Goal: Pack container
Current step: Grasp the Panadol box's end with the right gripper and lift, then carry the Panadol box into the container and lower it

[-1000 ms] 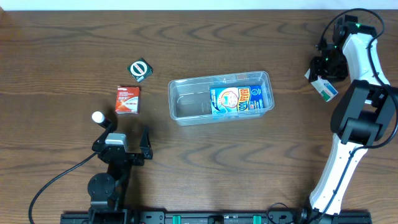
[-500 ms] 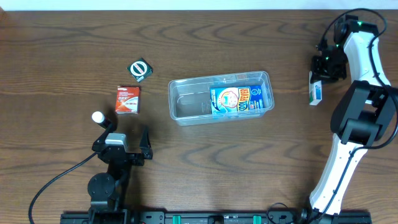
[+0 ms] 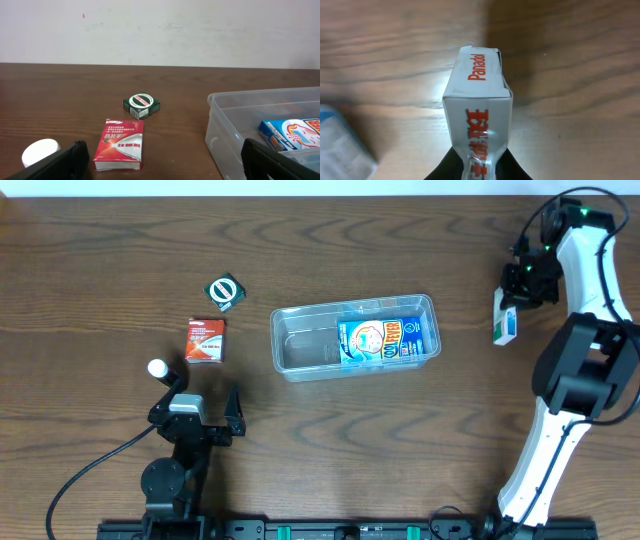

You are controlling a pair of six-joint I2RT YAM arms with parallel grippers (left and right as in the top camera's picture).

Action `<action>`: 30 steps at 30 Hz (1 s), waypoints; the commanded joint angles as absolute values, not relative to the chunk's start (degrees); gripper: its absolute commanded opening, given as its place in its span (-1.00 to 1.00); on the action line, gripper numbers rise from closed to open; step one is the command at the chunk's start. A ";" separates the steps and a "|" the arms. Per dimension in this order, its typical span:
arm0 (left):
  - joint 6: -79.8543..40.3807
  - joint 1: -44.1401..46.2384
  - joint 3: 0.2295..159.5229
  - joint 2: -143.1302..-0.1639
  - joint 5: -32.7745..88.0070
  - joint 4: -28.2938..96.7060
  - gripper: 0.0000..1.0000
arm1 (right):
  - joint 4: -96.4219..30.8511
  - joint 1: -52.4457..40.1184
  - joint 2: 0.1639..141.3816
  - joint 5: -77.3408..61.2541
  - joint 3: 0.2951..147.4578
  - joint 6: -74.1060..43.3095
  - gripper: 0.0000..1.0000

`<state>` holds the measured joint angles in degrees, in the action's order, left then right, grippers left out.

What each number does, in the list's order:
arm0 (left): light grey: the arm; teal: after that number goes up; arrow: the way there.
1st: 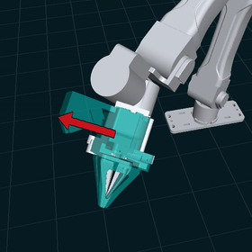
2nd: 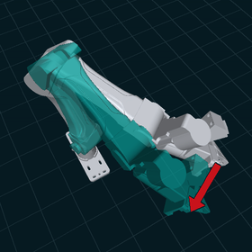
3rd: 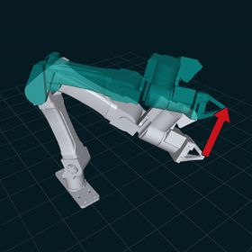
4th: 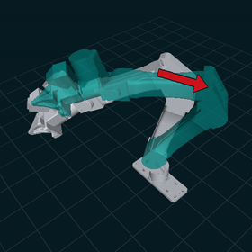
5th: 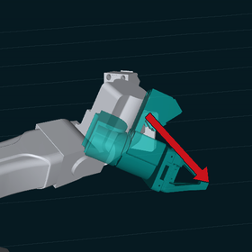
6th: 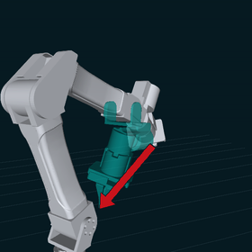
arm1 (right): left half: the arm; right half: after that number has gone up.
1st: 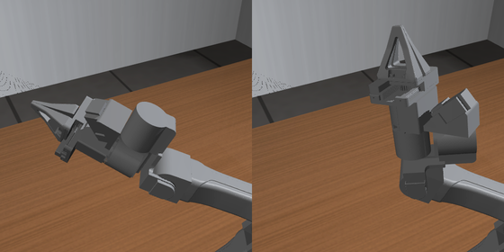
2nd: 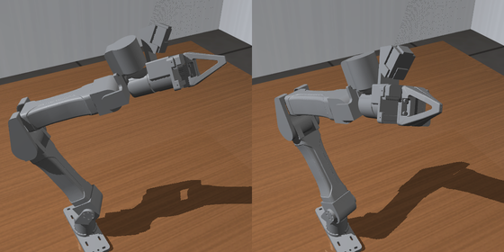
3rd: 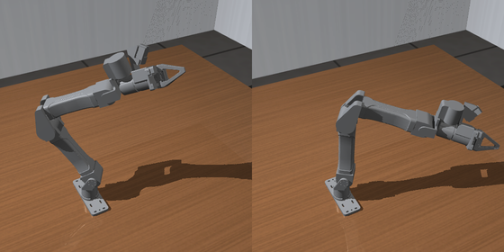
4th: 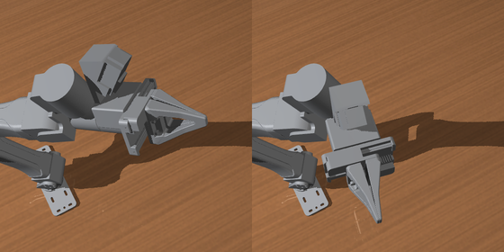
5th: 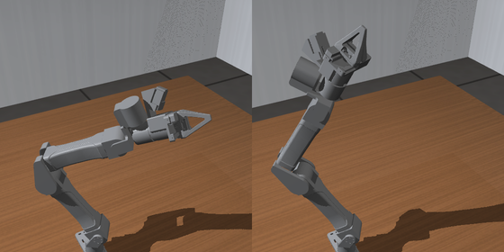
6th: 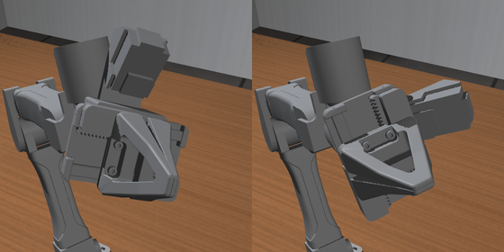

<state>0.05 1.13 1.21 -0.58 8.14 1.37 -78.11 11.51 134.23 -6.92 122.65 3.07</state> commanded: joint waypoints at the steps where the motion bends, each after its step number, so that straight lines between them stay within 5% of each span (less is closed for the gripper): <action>1: 0.38 0.78 0.23 -0.30 8.54 3.38 0.96 | -78.04 8.08 124.57 -8.51 125.84 2.33 -0.73; 11: 0.38 0.78 0.23 -0.30 8.54 3.38 0.96 | -78.11 -7.60 106.74 -11.97 125.93 5.76 -0.75; 19: 0.40 0.78 0.23 -0.30 8.54 3.38 0.96 | -82.52 -22.26 105.54 -9.98 125.19 21.34 -0.73; 30: 0.38 0.78 0.23 -0.30 8.56 3.38 0.96 | -81.01 -26.06 106.26 -0.10 121.38 30.65 -0.58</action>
<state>0.03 1.13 1.21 -0.58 8.14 1.37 -81.32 -25.80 106.02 -3.01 122.10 24.60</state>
